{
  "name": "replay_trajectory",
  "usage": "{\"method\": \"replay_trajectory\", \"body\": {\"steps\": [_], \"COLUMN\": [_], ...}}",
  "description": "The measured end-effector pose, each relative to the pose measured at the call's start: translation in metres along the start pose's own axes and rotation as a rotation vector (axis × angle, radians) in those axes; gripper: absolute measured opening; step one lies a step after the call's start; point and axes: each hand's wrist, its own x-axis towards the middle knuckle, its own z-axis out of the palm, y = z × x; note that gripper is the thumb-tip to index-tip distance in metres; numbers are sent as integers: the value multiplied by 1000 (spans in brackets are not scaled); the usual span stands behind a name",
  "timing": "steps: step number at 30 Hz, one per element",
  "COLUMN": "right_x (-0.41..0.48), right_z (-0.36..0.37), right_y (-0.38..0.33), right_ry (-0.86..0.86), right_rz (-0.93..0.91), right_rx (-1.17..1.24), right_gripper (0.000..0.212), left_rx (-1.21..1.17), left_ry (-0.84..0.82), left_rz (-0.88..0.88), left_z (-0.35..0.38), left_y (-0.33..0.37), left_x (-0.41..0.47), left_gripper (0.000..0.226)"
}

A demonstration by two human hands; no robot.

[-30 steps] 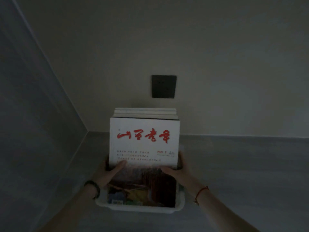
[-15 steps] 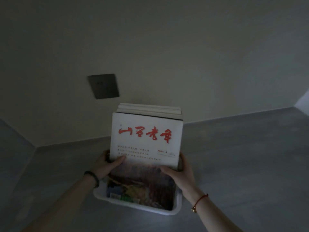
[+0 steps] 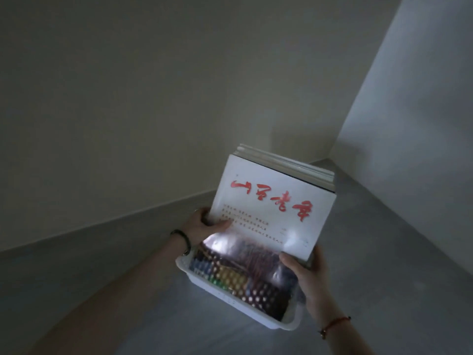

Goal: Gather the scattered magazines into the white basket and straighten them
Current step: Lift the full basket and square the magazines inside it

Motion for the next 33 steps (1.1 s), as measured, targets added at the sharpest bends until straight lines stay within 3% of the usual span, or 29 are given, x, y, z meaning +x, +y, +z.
{"method": "replay_trajectory", "body": {"steps": [6, 11, 13, 16, 18, 21, 23, 26, 29, 33], "right_x": [57, 83, 86, 89, 94, 101, 107, 122, 125, 144], "right_z": [-93, -126, -129, -132, -137, -143, -144, -148, -149, -151], "right_y": [-20, -20, -18, -18, -19, -28, -44, -55, -53, -52], "right_ry": [91, 120, 125, 90, 50, -57, -140, -208, -199, -172], "right_rz": [-51, -77, -94, -97, -93, -115, -153, -134, -126, -203], "right_rx": [-8, -48, -85, -153, -180, -270, -342, -168, -43, -53], "right_gripper": [42, 53, 55, 58, 62, 59, 56, 54, 59, 51], "left_rx": [99, 135, 81, 84, -102, -454, -513, -598, -682, -627], "left_ry": [-73, -106, -25, 274, 370, 323, 278, 276, 322, 310], "left_rz": [68, 72, 50, 20, 72, 2, -12, -27, -87, -102], "left_z": [102, 132, 133, 139, 156, 190, 207, 224, 229, 231], "left_y": [56, 70, 58, 28, 13, 11, 15, 28, 30, 40], "left_x": [69, 81, 70, 32, 1, -28, -30, -26, -20, 7], "left_gripper": [59, 77, 84, 87, 74, 67, 83, 99, 97, 92]}}
